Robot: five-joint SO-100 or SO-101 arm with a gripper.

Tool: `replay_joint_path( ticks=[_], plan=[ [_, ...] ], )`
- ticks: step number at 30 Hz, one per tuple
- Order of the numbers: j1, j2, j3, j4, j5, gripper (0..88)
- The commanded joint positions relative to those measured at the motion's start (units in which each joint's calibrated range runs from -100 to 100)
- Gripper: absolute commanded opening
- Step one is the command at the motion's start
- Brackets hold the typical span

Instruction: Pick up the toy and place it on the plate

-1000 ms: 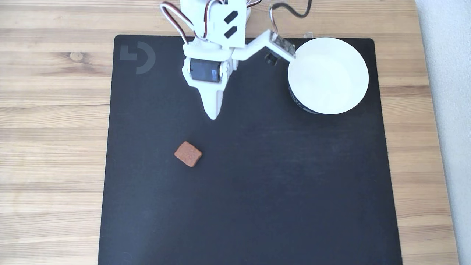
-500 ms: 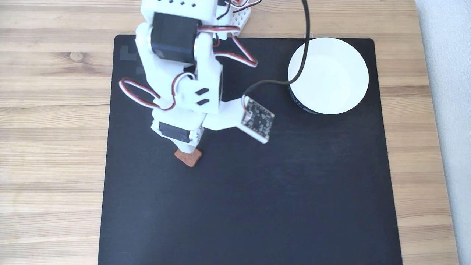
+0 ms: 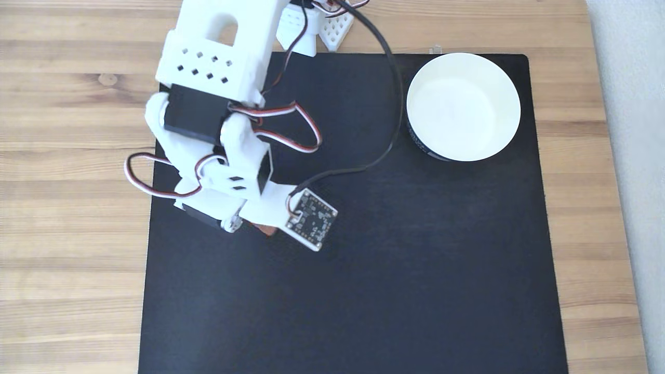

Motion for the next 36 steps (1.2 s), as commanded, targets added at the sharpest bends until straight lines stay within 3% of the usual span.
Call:
replay_joint_path(
  ticks=[1,29,30,34,36],
  plan=[
    [-1.35,0.55,-2.6,-0.36,0.08,2.6],
    [-4.19,0.64,-1.7,0.48,-0.02,3.6],
    [-4.27,0.64,-1.7,0.99,-0.18,4.7],
    [-4.36,0.72,-1.7,8.27,-1.59,30.3],
    [-4.69,0.72,-1.79,9.12,-1.64,32.5]
  ],
)
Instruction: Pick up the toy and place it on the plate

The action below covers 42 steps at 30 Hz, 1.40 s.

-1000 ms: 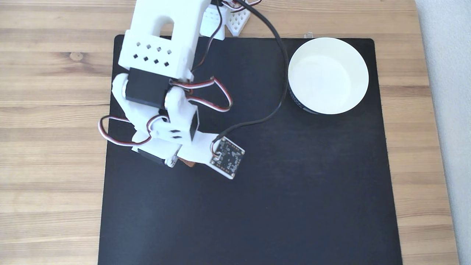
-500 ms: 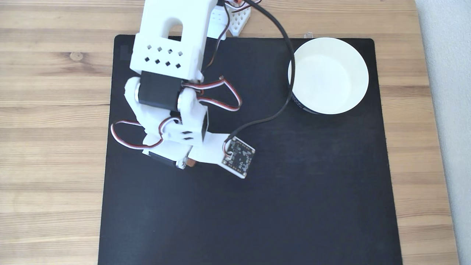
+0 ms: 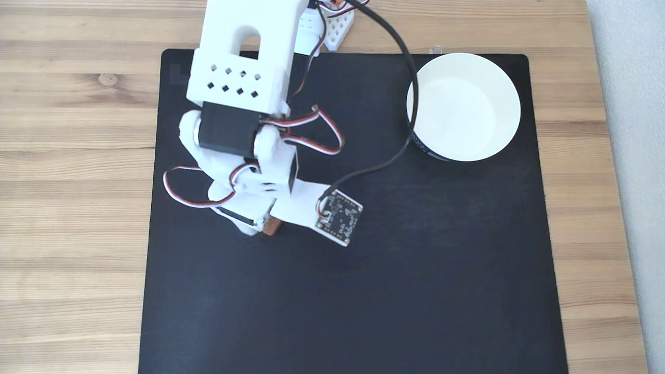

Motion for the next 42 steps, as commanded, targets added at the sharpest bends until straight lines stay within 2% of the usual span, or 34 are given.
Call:
replay_joint_path(
  ticks=[1,14,25,42],
  plan=[
    [-0.11,-0.11,-1.78,3.04,-0.2,33.9],
    [0.05,-0.11,-2.23,2.88,-0.83,36.0],
    [0.3,-0.11,-1.87,6.09,-11.47,36.0],
    [0.05,0.31,-2.23,3.89,-11.21,35.3]
  ],
)
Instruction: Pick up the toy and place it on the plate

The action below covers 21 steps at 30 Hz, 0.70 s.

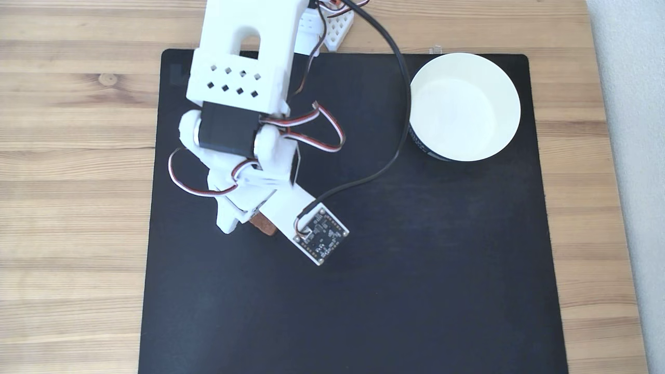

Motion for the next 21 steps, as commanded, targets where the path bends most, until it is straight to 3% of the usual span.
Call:
replay_joint_path(
  ticks=[1,21],
  plan=[
    [0.05,0.89,-2.23,-2.36,-0.04,35.3],
    [-0.11,18.56,-8.99,-5.91,0.01,35.3]
  ],
)
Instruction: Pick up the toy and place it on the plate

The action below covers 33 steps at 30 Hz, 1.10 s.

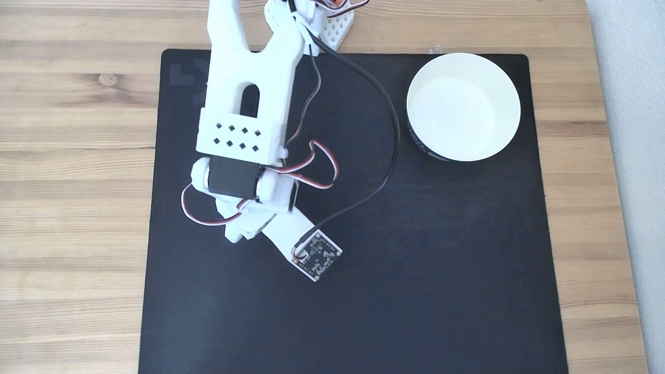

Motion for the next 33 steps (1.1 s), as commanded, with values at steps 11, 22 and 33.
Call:
replay_joint_path(
  ticks=[11,22,33],
  plan=[
    [-0.28,1.16,-1.62,-2.11,0.01,35.2],
    [0.14,1.41,-1.35,-2.2,-0.09,2.4],
    [-0.53,-0.26,-5.4,-1.35,-0.41,2.3]
  ],
)
